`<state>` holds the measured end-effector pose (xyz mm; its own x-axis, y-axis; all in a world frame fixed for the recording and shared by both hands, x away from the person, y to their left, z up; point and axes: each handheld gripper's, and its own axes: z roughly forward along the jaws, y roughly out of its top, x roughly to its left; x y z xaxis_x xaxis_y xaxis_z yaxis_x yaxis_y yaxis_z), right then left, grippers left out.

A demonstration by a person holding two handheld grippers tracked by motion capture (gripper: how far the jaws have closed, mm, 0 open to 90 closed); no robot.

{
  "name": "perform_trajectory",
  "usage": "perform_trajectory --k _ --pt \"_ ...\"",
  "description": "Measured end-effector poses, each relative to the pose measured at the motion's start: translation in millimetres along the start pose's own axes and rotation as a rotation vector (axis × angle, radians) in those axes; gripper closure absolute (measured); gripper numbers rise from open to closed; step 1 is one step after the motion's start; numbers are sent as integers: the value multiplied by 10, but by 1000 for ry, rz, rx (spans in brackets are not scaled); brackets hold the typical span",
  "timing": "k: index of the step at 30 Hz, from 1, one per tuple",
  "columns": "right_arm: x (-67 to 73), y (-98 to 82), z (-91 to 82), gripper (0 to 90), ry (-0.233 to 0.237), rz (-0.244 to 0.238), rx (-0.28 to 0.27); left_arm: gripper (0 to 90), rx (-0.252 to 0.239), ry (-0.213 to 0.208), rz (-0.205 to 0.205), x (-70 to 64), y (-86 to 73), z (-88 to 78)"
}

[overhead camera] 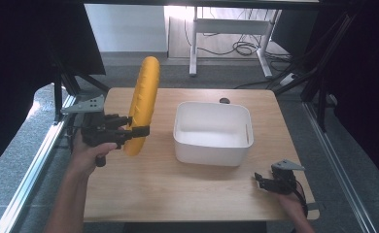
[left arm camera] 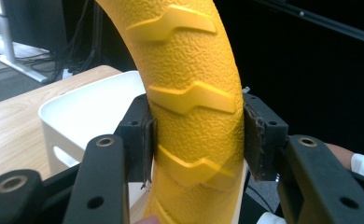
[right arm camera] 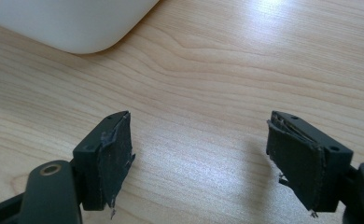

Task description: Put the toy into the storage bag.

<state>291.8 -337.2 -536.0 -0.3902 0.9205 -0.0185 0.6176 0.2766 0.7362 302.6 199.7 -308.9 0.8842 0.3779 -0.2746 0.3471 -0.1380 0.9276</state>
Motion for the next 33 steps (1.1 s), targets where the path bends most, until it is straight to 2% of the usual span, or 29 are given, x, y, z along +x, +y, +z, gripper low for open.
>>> perform_trajectory --k 6,14,22,27,31,33 --pt "1 -1 0 228 -3 0 0 512 5 -27 15 -3 72 87" --pt "-3 -4 -3 228 -3 3 1 513 25 -87 53 -35 218 236" --pt "-3 -8 2 228 -4 6 1 513 37 -128 65 -49 324 343" --pt "-2 -12 7 228 -3 3 4 512 52 -150 94 -110 442 401" --pt "0 -16 11 228 -4 4 5 512 52 -165 100 -133 482 421" --pt "-1 -17 12 228 -4 4 5 512 67 -183 105 -155 522 455"
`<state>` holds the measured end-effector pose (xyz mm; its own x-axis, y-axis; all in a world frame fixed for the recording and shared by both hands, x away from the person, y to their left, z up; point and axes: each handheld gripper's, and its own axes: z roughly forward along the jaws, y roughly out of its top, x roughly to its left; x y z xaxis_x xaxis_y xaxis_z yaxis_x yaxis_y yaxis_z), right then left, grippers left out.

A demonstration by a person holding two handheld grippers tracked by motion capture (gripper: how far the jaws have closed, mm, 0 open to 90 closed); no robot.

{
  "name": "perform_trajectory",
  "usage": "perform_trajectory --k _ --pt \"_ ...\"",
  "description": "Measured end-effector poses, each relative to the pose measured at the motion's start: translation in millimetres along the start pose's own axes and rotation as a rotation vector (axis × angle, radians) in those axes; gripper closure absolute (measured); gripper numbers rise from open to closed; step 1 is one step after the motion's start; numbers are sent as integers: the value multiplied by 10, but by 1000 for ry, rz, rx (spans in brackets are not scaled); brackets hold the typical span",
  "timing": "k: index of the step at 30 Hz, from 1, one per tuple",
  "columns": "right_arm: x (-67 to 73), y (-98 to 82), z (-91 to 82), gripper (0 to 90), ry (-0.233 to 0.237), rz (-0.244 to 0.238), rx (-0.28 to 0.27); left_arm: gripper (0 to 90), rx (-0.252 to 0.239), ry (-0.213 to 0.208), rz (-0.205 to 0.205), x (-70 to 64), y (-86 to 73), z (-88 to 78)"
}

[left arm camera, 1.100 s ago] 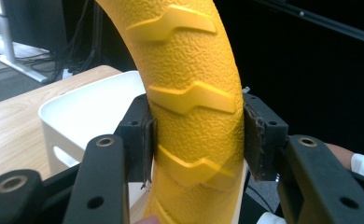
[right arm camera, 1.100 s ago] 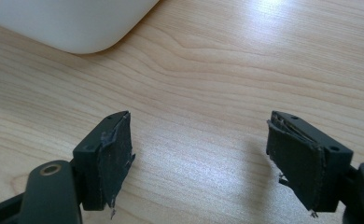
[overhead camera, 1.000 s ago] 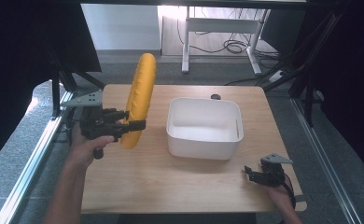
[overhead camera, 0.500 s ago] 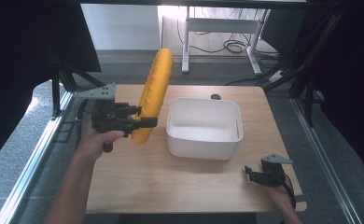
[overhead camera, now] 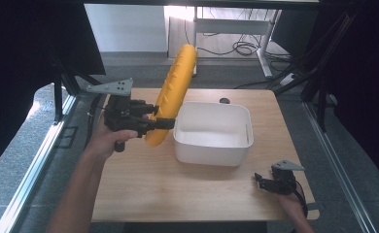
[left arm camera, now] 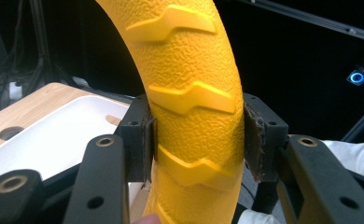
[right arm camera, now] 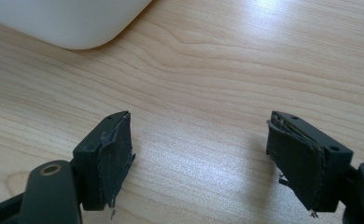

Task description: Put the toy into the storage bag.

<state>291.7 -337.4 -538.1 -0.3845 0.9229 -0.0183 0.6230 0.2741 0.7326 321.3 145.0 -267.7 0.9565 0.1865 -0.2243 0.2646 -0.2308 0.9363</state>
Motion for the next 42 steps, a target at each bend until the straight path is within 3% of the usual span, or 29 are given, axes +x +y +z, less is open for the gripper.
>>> perform_trajectory --k 10,25,42 --pt "5 -2 6 228 2 1 0 512 14 -45 1 20 69 108" --pt "3 -15 -6 229 -2 5 0 512 87 -68 0 127 153 447" --pt "-3 -29 -18 228 -9 16 -2 512 158 -135 24 192 243 800"
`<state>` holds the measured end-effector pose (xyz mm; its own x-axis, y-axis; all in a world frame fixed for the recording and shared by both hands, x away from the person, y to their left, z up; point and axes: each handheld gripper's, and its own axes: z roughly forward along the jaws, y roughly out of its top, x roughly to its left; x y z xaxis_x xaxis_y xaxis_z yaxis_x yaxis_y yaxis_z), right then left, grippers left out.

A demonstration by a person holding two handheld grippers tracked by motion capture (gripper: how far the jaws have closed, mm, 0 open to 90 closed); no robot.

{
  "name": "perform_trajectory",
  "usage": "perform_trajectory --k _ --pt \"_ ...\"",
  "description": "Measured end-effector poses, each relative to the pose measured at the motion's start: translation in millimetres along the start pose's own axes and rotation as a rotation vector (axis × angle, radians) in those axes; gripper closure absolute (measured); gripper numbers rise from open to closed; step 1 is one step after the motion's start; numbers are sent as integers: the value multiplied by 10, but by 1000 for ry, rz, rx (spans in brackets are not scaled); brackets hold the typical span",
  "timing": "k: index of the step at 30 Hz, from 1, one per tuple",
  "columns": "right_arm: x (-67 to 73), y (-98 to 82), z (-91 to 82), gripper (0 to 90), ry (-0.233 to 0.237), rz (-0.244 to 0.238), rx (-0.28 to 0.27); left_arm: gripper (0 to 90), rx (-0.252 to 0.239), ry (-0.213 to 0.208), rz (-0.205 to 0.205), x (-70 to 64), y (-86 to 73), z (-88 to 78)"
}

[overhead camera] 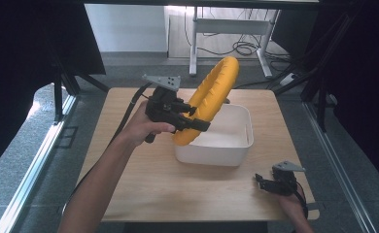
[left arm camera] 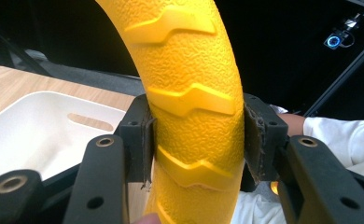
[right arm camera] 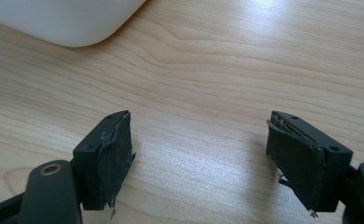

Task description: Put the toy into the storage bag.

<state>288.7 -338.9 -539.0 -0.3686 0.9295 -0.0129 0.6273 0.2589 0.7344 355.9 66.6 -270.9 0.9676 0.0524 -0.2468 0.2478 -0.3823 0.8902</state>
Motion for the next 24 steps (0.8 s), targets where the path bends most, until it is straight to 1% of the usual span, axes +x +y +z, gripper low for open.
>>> perform_trajectory --k 6,11,14,16,20,21,22,24 --pt "-11 -6 -6 228 -1 2 0 512 1 -16 1 34 -5 12" --pt "-9 -6 -3 229 -2 2 -1 511 14 -15 10 49 15 28" --pt "-8 -7 -4 229 -3 2 -1 511 23 -31 24 55 36 54" --pt "-9 -9 -5 228 -4 3 -1 511 23 -45 15 63 42 66" --pt "-12 -13 -13 228 -6 2 0 511 43 -68 23 92 63 89" --pt "-12 -13 -13 228 -6 2 0 511 43 -68 23 92 63 89" --pt "-9 -16 -17 228 -9 7 0 511 47 -82 16 116 74 89" --pt "-4 -19 -21 229 -13 10 -1 510 55 -97 19 149 88 72"
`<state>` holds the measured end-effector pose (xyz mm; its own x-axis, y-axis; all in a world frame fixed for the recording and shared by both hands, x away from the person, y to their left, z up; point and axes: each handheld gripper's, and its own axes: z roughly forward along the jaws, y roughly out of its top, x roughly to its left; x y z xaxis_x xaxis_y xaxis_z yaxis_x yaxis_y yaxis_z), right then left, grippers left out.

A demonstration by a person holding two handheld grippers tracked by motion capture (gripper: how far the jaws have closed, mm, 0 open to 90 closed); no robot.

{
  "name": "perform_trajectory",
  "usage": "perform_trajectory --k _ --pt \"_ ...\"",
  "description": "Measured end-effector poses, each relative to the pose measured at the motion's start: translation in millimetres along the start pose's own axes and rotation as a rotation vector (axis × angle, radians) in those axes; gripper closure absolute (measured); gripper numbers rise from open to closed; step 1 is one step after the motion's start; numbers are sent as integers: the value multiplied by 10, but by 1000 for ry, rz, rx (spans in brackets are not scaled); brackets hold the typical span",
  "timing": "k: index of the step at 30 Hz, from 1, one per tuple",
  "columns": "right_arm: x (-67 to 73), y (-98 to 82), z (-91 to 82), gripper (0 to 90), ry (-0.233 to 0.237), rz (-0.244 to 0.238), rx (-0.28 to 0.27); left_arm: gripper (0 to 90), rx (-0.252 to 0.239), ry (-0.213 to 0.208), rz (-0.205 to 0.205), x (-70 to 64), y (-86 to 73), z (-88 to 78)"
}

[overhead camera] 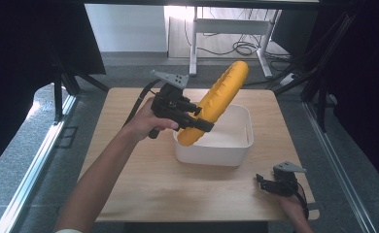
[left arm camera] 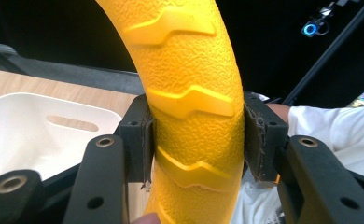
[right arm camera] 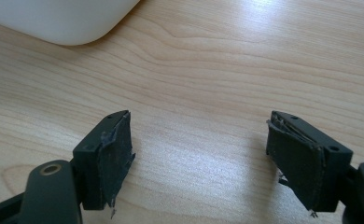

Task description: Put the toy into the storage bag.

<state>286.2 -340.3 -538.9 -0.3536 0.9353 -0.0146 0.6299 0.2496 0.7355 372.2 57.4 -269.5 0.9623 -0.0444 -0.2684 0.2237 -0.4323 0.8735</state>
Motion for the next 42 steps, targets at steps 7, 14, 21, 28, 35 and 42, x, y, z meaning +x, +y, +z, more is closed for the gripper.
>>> perform_trajectory --k 7,14,21,28,35,42 --pt "11 -18 -17 229 -8 10 0 510 33 0 19 32 23 -24" --pt "25 -63 -88 228 -17 17 -17 510 75 4 28 77 21 14" --pt "-12 -106 -128 228 -26 37 -17 510 94 -18 38 76 37 20" --pt "-16 -116 -135 228 -32 34 -14 507 134 -47 34 146 28 83" --pt "-12 -110 -113 228 -29 28 -10 511 140 -56 29 189 14 133" --pt "-2 -106 -116 228 -24 27 -11 513 184 -3 7 299 -33 298"
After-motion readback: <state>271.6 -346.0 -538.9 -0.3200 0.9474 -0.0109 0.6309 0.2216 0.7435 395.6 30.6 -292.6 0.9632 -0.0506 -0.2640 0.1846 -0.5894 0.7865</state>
